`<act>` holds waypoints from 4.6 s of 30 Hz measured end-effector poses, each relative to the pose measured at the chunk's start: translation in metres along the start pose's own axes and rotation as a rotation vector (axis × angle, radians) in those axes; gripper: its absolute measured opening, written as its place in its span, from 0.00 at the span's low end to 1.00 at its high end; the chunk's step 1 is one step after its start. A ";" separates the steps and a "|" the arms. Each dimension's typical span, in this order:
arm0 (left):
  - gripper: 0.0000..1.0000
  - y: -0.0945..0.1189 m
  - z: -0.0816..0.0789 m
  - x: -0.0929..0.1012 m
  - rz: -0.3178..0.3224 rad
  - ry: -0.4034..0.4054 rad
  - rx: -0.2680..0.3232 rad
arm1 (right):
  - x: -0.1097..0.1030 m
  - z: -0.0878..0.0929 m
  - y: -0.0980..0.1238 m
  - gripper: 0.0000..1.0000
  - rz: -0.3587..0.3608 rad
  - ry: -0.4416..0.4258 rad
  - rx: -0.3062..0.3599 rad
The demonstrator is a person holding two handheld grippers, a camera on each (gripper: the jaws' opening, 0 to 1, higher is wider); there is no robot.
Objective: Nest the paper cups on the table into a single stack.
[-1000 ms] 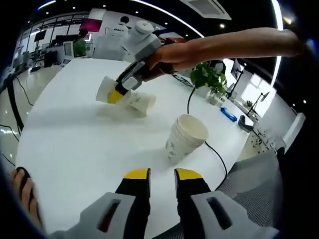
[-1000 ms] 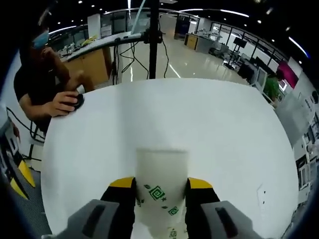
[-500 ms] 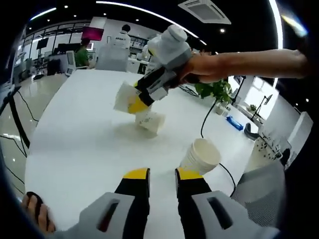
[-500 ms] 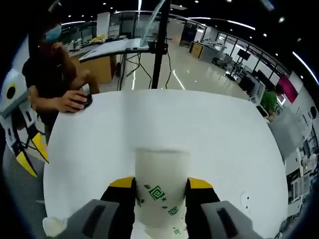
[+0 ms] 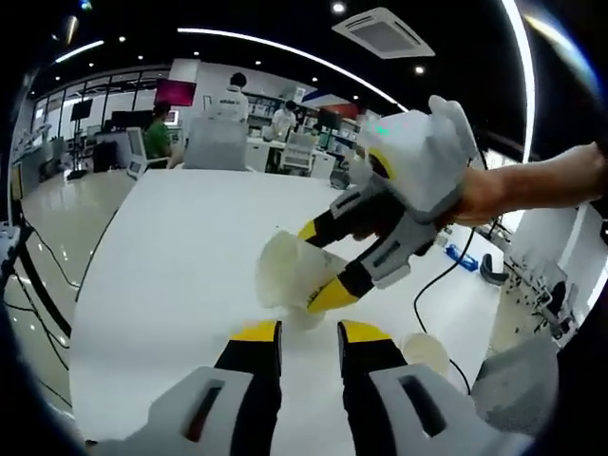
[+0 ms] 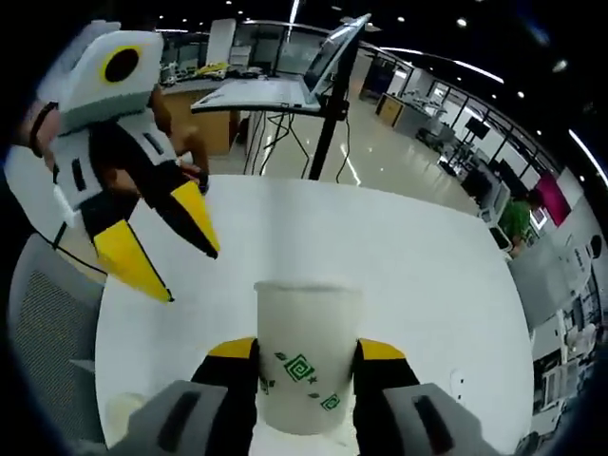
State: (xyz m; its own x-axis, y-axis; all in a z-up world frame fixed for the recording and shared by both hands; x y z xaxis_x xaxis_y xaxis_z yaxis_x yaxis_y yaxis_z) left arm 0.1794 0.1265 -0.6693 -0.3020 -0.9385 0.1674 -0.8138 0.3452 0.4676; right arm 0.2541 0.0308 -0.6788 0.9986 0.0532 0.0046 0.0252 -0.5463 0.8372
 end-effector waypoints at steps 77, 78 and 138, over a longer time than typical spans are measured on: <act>0.00 0.008 -0.016 0.103 0.345 -0.217 -0.021 | -0.071 0.042 0.049 0.38 0.044 -0.044 0.103; 0.01 0.006 -0.016 0.105 0.352 -0.221 -0.023 | -0.072 0.044 0.048 0.38 0.044 -0.052 0.108; 0.01 0.032 0.028 0.140 0.420 -0.284 -0.125 | -0.142 0.072 0.038 0.38 0.028 -0.162 0.174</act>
State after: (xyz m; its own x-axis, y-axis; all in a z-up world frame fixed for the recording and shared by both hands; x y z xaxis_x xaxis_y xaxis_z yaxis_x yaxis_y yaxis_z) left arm 0.0973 0.0064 -0.6549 -0.7265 -0.6749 0.1291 -0.5330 0.6721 0.5140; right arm 0.1164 -0.0572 -0.6872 0.9931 -0.0914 -0.0731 -0.0090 -0.6821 0.7312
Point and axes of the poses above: the point that each gripper's makers call its tool centre point, and the gripper's own axes: y roughly backward along the fingers, x roughly to its right, z roughly out of its underside, the point moved 6 cm from there along y, roughly backward along the fingers, and after that the axes turned 15 degrees about -z, right-handed, at the moved point
